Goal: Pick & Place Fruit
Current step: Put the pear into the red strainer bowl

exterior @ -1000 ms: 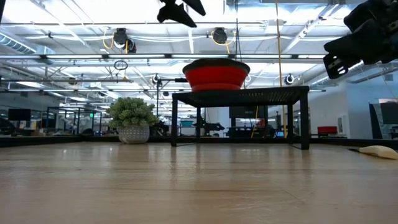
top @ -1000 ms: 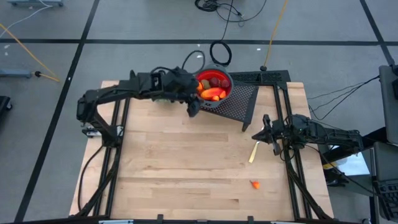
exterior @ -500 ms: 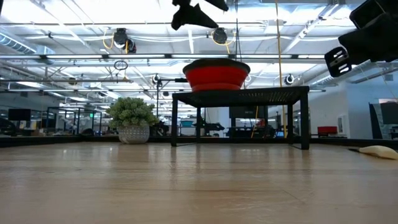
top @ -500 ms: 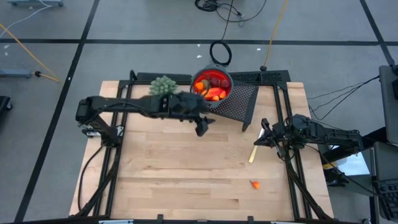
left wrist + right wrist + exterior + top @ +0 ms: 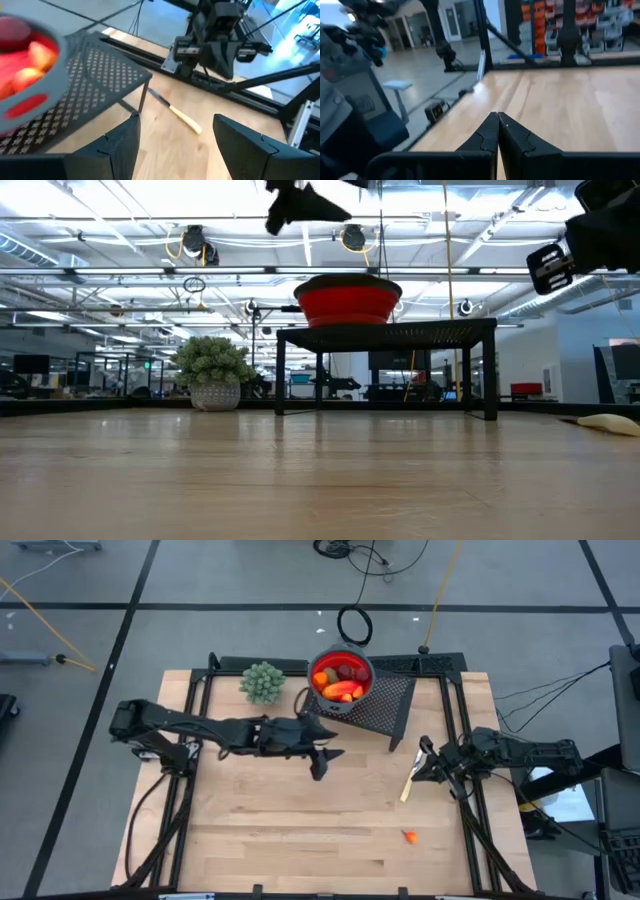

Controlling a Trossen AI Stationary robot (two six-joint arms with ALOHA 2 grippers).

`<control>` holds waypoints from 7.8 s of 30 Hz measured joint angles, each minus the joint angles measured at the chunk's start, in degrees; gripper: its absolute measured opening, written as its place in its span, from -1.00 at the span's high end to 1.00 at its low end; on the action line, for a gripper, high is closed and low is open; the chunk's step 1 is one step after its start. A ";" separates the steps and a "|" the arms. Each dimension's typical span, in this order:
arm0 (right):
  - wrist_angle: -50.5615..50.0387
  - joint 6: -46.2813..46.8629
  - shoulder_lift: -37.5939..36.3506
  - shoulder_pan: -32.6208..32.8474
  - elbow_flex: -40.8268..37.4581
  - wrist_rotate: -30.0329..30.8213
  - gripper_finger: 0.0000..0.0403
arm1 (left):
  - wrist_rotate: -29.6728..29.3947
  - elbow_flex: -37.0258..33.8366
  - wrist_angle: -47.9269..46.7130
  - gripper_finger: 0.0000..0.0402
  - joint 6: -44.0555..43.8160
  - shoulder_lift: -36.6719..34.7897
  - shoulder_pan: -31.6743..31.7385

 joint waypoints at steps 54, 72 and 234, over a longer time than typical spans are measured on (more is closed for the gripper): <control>-23.03 25.49 69.72 41.56 46.88 25.30 1.00 | 0.36 -48.49 5.57 -0.25 9.64 -54.34 -7.29; -38.49 37.49 81.34 42.94 57.01 20.31 1.00 | 4.64 -48.49 -4.65 -0.25 15.26 -65.85 -7.31; 3.11 36.53 60.90 34.08 33.57 27.89 0.37 | 1.30 -54.24 -5.73 -0.25 8.50 -77.18 -7.31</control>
